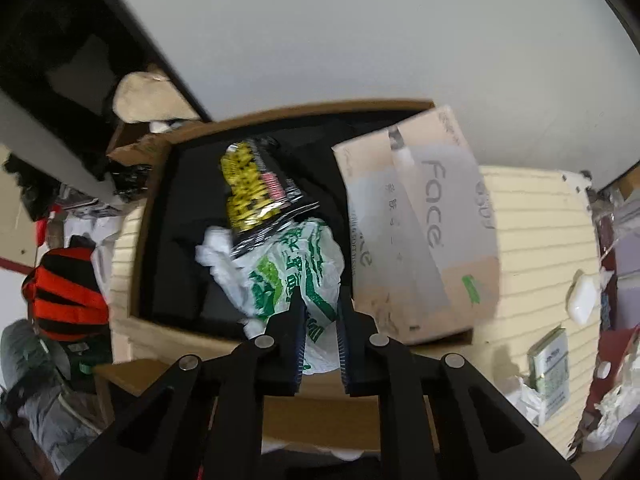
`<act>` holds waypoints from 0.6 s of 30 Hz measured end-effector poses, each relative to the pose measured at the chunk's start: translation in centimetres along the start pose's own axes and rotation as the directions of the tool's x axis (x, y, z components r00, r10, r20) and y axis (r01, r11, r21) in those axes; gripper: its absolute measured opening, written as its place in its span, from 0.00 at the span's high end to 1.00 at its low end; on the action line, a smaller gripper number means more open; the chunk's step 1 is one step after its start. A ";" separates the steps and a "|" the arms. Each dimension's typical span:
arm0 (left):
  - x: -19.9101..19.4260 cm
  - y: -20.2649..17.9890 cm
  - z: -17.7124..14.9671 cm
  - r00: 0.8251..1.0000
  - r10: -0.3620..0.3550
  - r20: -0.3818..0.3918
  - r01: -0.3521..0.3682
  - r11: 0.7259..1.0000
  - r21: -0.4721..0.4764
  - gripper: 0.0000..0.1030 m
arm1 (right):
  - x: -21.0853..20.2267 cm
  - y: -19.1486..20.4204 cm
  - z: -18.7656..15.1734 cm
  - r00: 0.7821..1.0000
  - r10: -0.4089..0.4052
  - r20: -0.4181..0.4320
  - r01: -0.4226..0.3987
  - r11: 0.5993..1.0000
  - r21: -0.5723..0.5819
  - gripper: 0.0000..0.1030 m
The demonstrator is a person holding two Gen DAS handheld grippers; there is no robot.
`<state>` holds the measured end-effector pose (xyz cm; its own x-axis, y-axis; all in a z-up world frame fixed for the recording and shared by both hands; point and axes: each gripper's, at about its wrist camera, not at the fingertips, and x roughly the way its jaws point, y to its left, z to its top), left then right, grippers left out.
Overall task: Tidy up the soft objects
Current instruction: 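Grasp the green-and-white plastic bag with the right gripper and lift it, then carry the plastic bag over the black tray and open the right gripper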
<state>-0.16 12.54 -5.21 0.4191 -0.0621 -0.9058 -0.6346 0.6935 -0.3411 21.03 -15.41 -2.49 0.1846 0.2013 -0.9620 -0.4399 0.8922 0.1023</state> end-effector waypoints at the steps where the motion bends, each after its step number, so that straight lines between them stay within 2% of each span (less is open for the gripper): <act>1: -0.1 -0.1 0.0 1.000 0.000 0.003 0.000 1.000 0.002 0.00 | -1.1 0.2 -0.4 1.000 0.009 0.017 -0.009 1.000 -0.011 0.89; 7: -0.1 -0.8 -0.4 1.000 0.003 -0.006 -0.002 1.000 0.029 0.00 | -8.2 1.2 -3.7 0.990 0.087 0.113 -0.078 0.994 -0.082 0.89; 11: -0.4 -0.7 -0.4 1.000 0.001 0.003 -0.001 1.000 0.022 0.00 | -10.6 1.7 -6.4 0.986 0.110 0.121 -0.093 0.986 -0.138 0.89; 15: -0.8 -0.3 -0.5 1.000 -0.008 0.011 0.008 1.000 0.008 0.00 | -9.7 2.5 -9.5 0.993 0.100 0.069 -0.087 0.981 -0.174 0.89; 18: -0.8 -0.3 -0.5 1.000 -0.012 0.007 0.012 1.000 0.007 0.00 | -7.5 2.5 -11.4 0.999 0.051 0.017 -0.047 0.980 -0.191 0.89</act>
<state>-0.61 12.05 -4.55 0.4312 -0.0659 -0.8998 -0.6250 0.6975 -0.3506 8.49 -19.26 2.14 0.1770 0.2539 -0.9509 -0.6082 0.7878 0.0971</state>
